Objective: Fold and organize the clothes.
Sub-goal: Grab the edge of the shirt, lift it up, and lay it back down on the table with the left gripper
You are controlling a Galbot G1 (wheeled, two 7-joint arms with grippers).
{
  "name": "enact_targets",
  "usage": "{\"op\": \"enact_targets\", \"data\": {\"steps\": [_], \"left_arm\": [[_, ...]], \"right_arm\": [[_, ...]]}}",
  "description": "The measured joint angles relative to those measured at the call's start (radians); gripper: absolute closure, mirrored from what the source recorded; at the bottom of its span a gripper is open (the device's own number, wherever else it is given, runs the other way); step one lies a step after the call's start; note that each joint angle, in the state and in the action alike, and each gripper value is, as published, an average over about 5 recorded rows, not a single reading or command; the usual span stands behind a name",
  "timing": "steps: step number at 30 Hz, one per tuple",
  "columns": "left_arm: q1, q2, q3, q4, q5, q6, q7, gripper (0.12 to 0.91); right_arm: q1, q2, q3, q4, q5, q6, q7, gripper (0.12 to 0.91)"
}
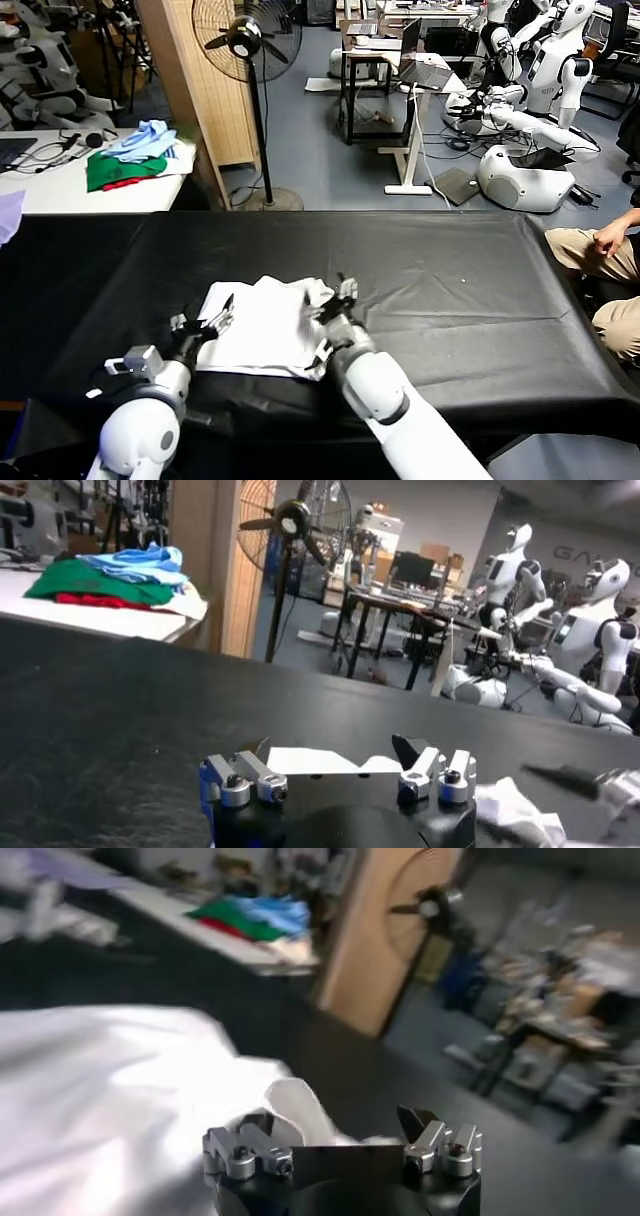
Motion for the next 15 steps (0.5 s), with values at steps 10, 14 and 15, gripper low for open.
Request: {"op": "enact_targets", "data": {"steps": [10, 14, 15], "left_arm": [[-0.049, 0.031, -0.083, 0.115, -0.230, 0.037, 0.028, 0.232], [-0.061, 0.029, -0.112, 0.164, -0.370, 0.056, 0.019, 0.232], [-0.061, 0.028, -0.118, 0.174, -0.401, 0.060, 0.017, 0.232]], "right_arm": [[-0.161, -0.046, 0.150, 0.174, 0.164, 0.087, -0.065, 0.227], [-0.198, -0.061, 0.177, 0.215, 0.210, 0.106, -0.075, 0.227], [-0.204, -0.063, 0.180, 0.221, 0.217, 0.108, -0.075, 0.227]]}}
